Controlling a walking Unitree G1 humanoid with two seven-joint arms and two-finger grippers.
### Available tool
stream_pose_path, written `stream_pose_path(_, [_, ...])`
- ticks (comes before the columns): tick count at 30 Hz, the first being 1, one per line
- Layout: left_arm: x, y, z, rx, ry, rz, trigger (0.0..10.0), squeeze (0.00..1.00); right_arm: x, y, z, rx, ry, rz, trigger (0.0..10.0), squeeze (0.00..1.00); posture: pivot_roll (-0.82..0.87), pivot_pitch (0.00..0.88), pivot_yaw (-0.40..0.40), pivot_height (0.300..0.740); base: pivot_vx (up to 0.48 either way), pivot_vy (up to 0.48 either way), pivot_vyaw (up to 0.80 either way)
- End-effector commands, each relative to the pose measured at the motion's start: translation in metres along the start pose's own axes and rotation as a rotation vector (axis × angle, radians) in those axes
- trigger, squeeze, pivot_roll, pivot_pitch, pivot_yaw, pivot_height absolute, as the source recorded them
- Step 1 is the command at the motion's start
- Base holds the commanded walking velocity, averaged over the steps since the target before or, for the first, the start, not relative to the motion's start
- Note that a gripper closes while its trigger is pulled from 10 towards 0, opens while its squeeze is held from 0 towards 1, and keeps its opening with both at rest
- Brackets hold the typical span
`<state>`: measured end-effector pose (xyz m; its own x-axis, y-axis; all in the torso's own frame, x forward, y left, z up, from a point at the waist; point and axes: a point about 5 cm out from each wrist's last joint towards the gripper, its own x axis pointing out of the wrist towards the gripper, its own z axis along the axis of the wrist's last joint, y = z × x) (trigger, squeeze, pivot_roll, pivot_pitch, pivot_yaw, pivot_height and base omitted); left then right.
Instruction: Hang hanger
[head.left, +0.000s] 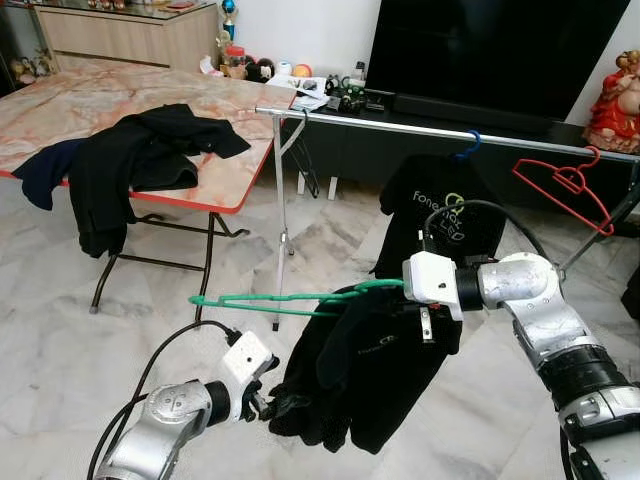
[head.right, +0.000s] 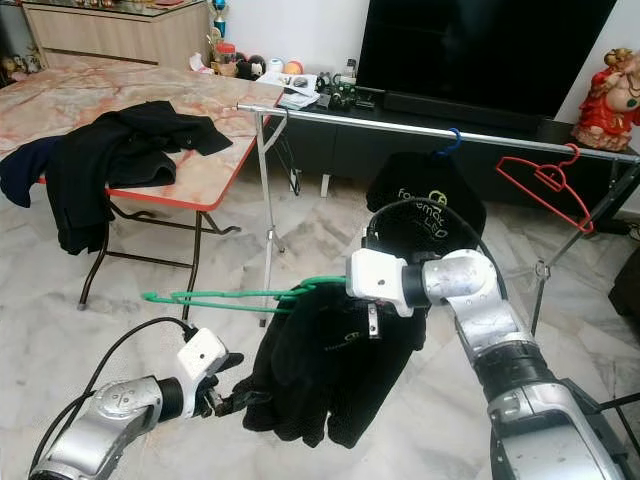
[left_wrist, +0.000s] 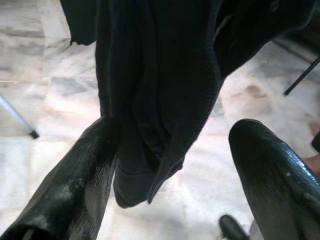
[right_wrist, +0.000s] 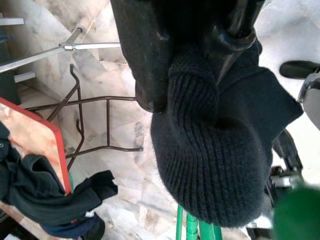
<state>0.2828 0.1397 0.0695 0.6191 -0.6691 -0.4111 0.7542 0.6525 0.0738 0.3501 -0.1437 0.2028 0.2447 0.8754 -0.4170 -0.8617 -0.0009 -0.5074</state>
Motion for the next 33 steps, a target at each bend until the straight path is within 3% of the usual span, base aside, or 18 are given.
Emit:
stream_pose_path(1, [0.0041,0.0017,0.0058,0.017,0.005,0.019,9.8,0.00,-0.0067,-0.0132,0.0180,-0.063,-0.044,-0.045,0.0,0.00,0.16,0.000,-0.116,0.740,0.000,0.000,0.00])
stream_pose_path(2, [0.0048,0.0033,0.0056,0.016,0.008,0.037,4.4,0.00,-0.0065,-0.0135,0.0193,-0.065,-0.048,-0.044,0.0,0.00,0.16,0.000,-0.115,0.740,0.000,0.000,0.00])
stream_pose_path(3, [0.0052,0.0043,0.0055,0.016,0.010,0.049,0.0,0.00,-0.0064,-0.0136,0.0202,-0.067,-0.051,-0.044,0.0,0.00,0.16,0.000,-0.115,0.740,0.000,0.000,0.00])
stream_pose_path(33, [0.0019,0.0062,-0.0005,0.009,0.048,0.042,0.0,0.00,-0.0016,-0.0081,0.0167,-0.034,-0.059,-0.048,0.0,0.00,0.16,0.000,-0.108,0.740,0.000,0.000,0.00])
